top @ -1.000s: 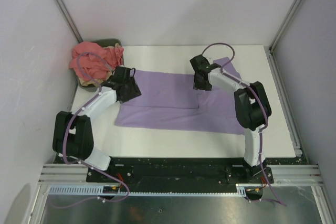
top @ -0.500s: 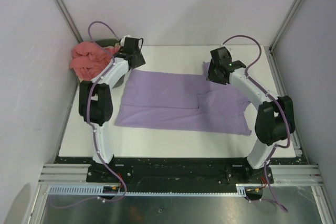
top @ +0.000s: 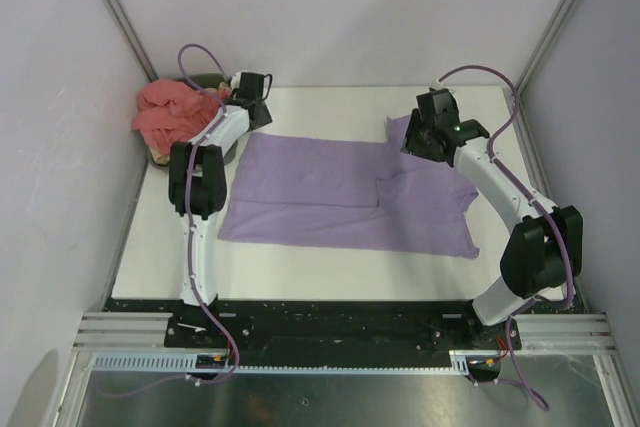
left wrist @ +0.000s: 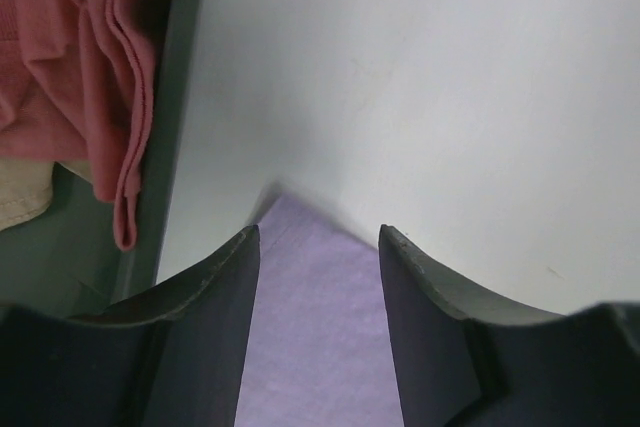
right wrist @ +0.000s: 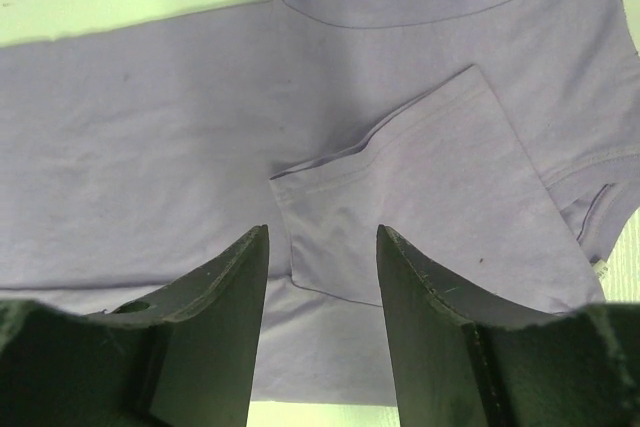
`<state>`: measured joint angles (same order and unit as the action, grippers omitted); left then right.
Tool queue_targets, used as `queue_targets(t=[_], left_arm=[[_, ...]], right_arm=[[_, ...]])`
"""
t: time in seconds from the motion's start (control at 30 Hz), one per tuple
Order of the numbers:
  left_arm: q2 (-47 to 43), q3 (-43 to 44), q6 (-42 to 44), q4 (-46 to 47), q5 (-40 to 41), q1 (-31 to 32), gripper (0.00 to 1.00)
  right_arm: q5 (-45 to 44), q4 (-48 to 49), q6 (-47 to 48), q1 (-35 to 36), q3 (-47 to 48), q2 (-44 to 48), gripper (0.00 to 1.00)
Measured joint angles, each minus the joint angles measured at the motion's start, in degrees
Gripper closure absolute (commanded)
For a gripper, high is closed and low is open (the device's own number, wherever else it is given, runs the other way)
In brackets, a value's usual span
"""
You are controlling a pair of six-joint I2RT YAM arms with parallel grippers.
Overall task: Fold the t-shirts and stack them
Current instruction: Grap the side of the flattened tshirt furthest away from the robot with both arms
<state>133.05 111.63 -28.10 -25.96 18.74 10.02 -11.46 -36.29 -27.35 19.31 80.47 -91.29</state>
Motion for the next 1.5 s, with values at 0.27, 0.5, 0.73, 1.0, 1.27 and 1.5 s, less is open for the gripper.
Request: queue_targets(t=[0.27, 0.5, 0.73, 1.0, 1.27, 1.5], left_arm=[[2.71, 1.36, -2.21, -0.96, 0.13, -1.03, 0.48], [4.76, 1.68, -4.13, -2.12, 0.42, -1.6, 0.52], [6.62, 6.23, -5.18, -4.48, 0.0, -1.95, 0.56], [7.87, 7.61, -5.46, -5.46, -0.7, -2.08, 0.68], [7.93, 7.65, -5.49, -5.9, -1.11, -2.19, 0.95], [7.93, 7.63, -5.38, -5.97, -1.4, -2.19, 1.0]], right_arm=[[0.85, -0.02, 0.02, -0.66, -0.39, 0.31, 0.49], [1.73, -0.04, 0.02, -1.07, -0.96, 0.31, 0.49], [2.34, -0.02, 0.02, -1.33, -0.96, 0.31, 0.5], [2.99, 0.15, 0.0, -1.49, -0.96, 0.11, 0.5], [4.63, 0.81, -0.02, -3.72, -1.01, -0.11, 0.5], [7.04, 5.16, -0.72, -8.57, -1.09, -2.25, 0.5]])
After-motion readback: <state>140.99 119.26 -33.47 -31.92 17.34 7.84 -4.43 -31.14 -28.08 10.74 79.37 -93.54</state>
